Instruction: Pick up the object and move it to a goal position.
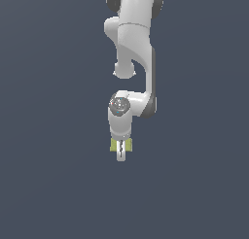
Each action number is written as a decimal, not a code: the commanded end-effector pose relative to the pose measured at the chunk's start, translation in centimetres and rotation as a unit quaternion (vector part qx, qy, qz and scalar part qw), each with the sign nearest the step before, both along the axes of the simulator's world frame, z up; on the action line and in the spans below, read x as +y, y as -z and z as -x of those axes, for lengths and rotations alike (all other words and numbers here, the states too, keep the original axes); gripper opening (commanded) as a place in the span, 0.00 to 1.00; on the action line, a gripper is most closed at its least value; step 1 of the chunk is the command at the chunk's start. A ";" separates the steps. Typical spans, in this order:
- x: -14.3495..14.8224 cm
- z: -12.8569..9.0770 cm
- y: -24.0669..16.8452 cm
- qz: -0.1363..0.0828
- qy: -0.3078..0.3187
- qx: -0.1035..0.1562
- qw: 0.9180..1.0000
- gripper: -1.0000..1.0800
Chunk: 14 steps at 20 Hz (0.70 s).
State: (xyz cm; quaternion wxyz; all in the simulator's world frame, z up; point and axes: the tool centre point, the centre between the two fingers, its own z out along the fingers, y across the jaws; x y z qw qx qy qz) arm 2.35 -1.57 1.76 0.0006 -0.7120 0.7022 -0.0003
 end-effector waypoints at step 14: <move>0.0 -0.1 0.7 0.000 0.000 0.000 1.000 0.00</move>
